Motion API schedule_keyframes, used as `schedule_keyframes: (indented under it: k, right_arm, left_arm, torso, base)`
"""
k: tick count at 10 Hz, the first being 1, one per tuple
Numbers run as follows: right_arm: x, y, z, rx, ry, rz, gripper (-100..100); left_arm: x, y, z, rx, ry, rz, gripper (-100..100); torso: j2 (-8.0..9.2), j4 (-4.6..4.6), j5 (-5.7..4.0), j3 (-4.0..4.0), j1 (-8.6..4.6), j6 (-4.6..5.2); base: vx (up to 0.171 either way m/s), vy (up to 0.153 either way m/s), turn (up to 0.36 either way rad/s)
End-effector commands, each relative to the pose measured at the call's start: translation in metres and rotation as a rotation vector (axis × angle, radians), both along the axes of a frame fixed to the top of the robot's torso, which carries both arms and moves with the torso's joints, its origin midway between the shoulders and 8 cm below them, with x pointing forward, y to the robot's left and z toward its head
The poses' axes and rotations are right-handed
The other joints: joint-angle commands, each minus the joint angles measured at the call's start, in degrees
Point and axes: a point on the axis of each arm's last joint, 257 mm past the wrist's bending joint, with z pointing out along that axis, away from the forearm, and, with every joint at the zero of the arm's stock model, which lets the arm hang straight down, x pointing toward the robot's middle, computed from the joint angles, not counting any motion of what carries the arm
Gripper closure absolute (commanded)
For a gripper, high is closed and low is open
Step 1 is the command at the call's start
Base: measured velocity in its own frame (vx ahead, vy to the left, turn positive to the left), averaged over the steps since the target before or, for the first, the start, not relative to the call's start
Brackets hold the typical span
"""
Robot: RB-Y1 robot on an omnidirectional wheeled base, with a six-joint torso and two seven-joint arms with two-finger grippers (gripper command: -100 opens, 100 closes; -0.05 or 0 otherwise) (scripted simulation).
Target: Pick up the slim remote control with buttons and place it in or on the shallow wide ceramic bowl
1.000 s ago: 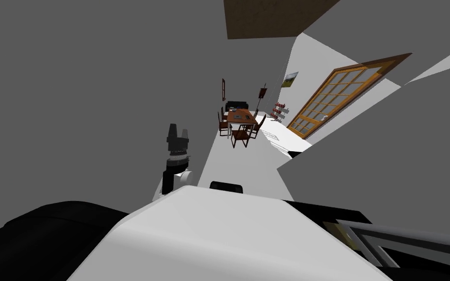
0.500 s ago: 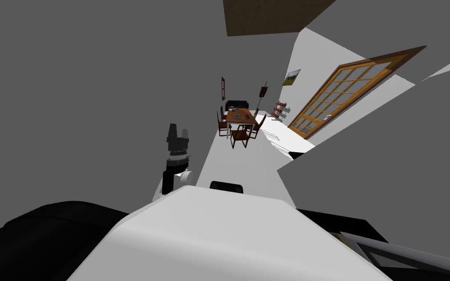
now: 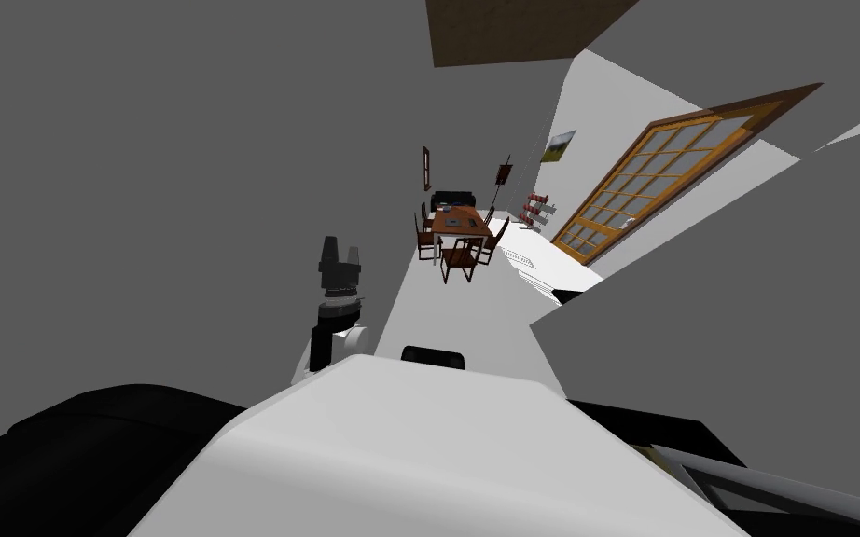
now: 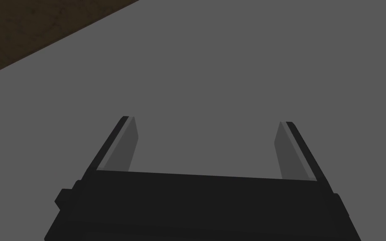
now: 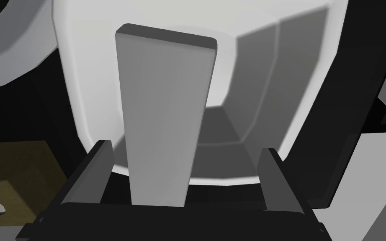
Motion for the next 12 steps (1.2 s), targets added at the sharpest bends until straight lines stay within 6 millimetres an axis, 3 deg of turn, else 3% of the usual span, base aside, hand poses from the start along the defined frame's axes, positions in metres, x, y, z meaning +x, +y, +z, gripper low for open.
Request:
schedule_keyframes:
  k: [1, 2, 3, 5, 6, 8, 12]
  right_arm:
    - [0.008, -0.002, -0.004, 0.008, -0.044, 0.003, -100]
    - [0.005, -0.012, 0.000, -0.007, -0.037, 0.025, -100]
    - [0.007, -0.006, -0.005, 0.010, -0.067, 0.011, -100]
    - [0.005, -0.023, 0.001, -0.014, -0.065, 0.047, -100]
    - [0.010, -0.017, -0.003, 0.003, -0.101, 0.034, -100]
    - [0.002, -0.032, 0.003, -0.019, -0.085, 0.064, -100]
    - [-0.007, -0.036, 0.006, -0.009, -0.118, 0.061, -100]
  left_arm:
    - [0.000, 0.000, 0.000, 0.000, 0.000, 0.000, 0]
    - [0.000, 0.000, 0.000, 0.000, 0.000, 0.000, 0]
    - [0.000, 0.000, 0.000, 0.000, 0.000, 0.000, 0]
    - [0.000, 0.000, 0.000, 0.000, 0.000, 0.000, 0]
    - [0.000, 0.000, 0.000, 0.000, 0.000, 0.000, 0]
    - [0.000, 0.000, 0.000, 0.000, 0.000, 0.000, 0]
    - [0.000, 0.000, 0.000, 0.000, 0.000, 0.000, 0]
  torso:
    - [0.00, 0.00, 0.00, 0.00, 0.00, 0.00]
    - [-0.09, -0.01, 0.00, -0.05, 0.04, 0.00]
    - [-0.15, -0.03, 0.02, -0.09, 0.06, -0.01]
    - [-0.25, -0.06, 0.03, -0.15, 0.11, -0.01]
    - [-0.16, -0.04, 0.02, -0.10, 0.04, -0.01]
    - [-0.18, -0.04, 0.01, -0.10, 0.03, -0.01]
    - [-0.10, -0.03, 0.02, -0.06, 0.04, -0.01]
  base:
    - [0.036, 0.014, 0.002]
    - [0.049, 0.020, -0.002]
    - [0.076, 0.036, 0.005]
    - [0.050, 0.019, -0.003]
    - [0.043, 0.004, 0.006]
    - [0.038, 0.010, -0.001]
    - [0.039, 0.015, 0.001]
